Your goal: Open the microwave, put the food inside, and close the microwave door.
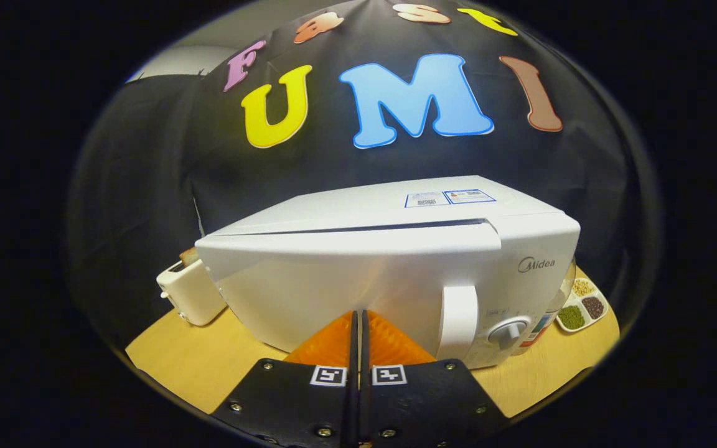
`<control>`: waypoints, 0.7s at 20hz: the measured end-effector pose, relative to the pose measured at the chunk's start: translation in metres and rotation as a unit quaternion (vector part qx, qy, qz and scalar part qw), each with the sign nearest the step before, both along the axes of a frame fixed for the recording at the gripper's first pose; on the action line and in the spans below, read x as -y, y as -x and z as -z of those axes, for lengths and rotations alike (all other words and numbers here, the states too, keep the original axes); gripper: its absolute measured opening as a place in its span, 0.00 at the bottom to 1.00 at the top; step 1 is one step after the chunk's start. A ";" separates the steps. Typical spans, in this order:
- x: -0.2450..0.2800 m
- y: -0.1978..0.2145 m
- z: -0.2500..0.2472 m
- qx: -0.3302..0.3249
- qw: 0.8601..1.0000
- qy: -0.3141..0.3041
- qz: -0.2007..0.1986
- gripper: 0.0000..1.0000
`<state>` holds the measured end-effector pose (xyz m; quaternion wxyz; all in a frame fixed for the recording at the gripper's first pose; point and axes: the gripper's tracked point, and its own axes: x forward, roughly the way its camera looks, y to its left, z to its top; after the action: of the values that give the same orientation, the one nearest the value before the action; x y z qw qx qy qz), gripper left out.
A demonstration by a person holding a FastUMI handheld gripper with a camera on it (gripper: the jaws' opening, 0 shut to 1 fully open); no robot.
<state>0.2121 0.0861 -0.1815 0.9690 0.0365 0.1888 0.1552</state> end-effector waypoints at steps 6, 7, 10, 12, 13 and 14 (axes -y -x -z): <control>0.002 -0.012 0.007 0.005 1.000 0.016 -0.015 0.00; 0.002 -0.007 0.003 0.006 1.000 0.019 -0.017 0.01; -0.003 -0.005 -0.005 0.020 0.999 0.043 -0.007 0.01; -0.006 0.010 -0.021 0.034 0.998 0.045 -0.012 0.01; -0.005 0.019 -0.031 0.045 0.998 0.047 -0.010 0.01; -0.006 0.029 -0.040 0.055 0.997 0.046 -0.011 0.01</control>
<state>0.1832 0.0918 -0.1411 0.9768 -0.0189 0.1428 0.1587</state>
